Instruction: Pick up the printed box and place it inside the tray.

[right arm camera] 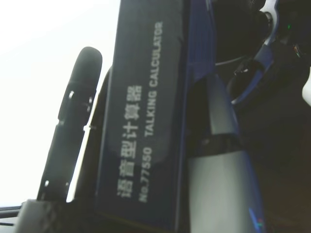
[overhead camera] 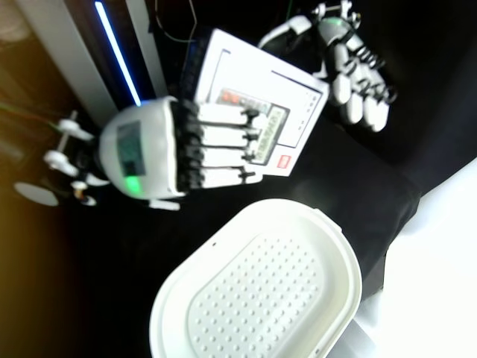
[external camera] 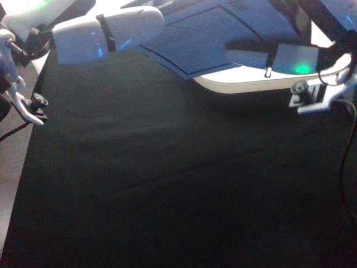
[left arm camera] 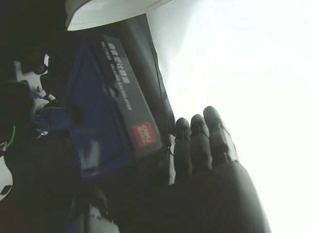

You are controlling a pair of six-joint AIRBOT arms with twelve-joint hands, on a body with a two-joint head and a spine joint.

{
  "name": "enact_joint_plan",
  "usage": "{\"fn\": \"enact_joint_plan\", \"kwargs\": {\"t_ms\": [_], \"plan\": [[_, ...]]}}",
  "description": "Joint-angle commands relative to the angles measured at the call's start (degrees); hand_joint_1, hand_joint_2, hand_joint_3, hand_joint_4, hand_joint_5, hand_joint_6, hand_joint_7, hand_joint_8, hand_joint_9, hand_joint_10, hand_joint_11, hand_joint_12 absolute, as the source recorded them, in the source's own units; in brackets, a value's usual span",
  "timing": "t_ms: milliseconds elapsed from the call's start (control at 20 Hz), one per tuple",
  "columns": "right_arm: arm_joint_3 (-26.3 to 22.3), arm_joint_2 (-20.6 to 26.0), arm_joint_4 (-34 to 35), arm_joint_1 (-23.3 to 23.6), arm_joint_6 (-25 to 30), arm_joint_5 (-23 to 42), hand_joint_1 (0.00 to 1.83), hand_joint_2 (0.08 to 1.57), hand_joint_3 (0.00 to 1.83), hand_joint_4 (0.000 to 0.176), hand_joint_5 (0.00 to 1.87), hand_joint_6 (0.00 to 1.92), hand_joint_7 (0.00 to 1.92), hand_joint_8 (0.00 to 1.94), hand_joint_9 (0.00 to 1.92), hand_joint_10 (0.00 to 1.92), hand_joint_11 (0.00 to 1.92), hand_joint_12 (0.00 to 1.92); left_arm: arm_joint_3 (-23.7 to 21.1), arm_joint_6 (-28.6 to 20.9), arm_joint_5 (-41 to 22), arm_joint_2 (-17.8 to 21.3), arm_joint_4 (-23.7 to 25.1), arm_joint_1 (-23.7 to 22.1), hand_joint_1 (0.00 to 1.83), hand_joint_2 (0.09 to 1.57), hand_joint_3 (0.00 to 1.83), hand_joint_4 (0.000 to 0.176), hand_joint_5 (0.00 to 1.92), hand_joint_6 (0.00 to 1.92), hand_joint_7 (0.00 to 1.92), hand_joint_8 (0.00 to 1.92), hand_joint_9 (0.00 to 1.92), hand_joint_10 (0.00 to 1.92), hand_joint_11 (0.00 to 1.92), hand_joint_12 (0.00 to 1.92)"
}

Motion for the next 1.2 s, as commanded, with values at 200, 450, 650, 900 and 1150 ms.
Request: {"fn": "enact_joint_plan", "kwargs": {"t_ms": [200,450,650,900,1150], "plan": [[-2.1,4.5,-0.1,1.9,-5.4,5.2,1.29,1.06,0.00,0.000,1.08,0.57,1.17,0.96,1.31,1.26,1.19,1.67,-1.4,-0.2,-9.6,2.7,-2.8,2.4,0.00,0.99,0.00,0.106,0.14,0.00,0.30,0.00,0.15,0.01,0.00,0.45],[-1.7,5.8,-0.8,1.9,-8.0,2.6,1.28,1.09,0.00,0.000,0.98,0.72,1.11,1.05,1.31,1.20,1.21,1.58,-4.9,2.6,-12.5,7.9,-5.6,5.3,0.00,0.95,0.00,0.144,0.11,0.00,0.27,0.00,0.10,0.01,0.00,0.28],[-4.0,8.1,0.5,2.2,-17.7,0.6,1.29,1.07,0.00,0.000,1.11,0.49,1.11,1.06,1.29,1.26,1.24,1.61,-6.0,3.6,-14.8,9.0,-7.5,8.1,0.00,0.95,0.00,0.121,0.08,0.00,0.25,0.01,0.07,0.01,0.00,0.00],[-6.8,10.2,2.9,3.3,-31.1,-5.6,1.29,1.06,0.00,0.000,1.15,0.42,1.12,1.06,1.21,1.19,1.10,1.60,-6.7,3.6,-16.2,9.3,-9.4,11.1,0.00,0.97,0.00,0.100,0.05,0.00,0.23,0.00,0.06,0.00,0.00,0.00],[-6.8,10.4,5.1,3.8,-38.5,-10.5,1.26,1.12,0.00,0.000,0.95,0.84,1.02,1.17,1.00,1.21,0.83,1.53,-7.6,3.5,-17.3,10.2,-11.4,14.2,0.00,0.96,0.00,0.120,0.02,0.00,0.19,0.00,0.02,0.00,0.00,0.00]]}}
